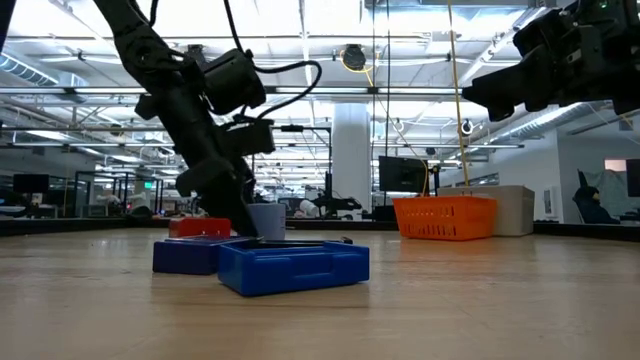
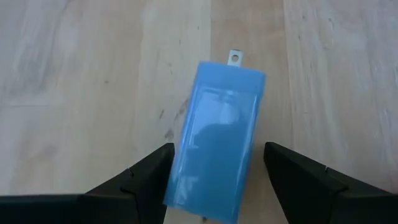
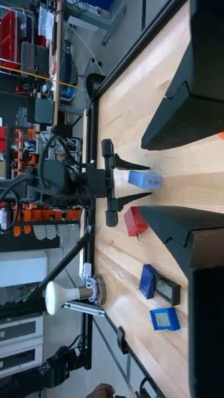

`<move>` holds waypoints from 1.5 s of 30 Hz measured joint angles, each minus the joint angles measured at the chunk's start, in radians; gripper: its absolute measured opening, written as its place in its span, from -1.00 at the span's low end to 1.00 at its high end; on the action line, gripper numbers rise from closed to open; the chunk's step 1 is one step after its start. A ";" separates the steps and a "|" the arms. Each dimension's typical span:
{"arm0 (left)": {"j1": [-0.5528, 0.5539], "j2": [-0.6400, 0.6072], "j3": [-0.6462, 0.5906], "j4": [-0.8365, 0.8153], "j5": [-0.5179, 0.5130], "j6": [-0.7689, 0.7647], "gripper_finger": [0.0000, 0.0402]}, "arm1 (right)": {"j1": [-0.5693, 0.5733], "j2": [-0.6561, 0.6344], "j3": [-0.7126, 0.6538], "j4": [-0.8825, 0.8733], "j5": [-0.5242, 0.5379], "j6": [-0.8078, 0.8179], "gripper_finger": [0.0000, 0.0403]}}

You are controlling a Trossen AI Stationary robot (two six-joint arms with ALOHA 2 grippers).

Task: Pick & Place Office items
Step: Put the blue charger adapter into the orange bin

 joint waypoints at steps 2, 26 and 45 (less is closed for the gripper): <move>0.000 0.008 0.001 0.011 0.003 0.001 0.25 | 0.000 0.004 0.000 0.000 0.000 0.000 -0.29; 0.000 0.017 0.000 0.118 0.001 -0.049 0.25 | 0.000 0.006 0.000 0.000 0.000 0.000 -0.29; 0.000 0.017 0.000 0.126 0.003 -0.080 -0.38 | 0.000 0.006 0.000 0.000 0.000 0.000 -0.29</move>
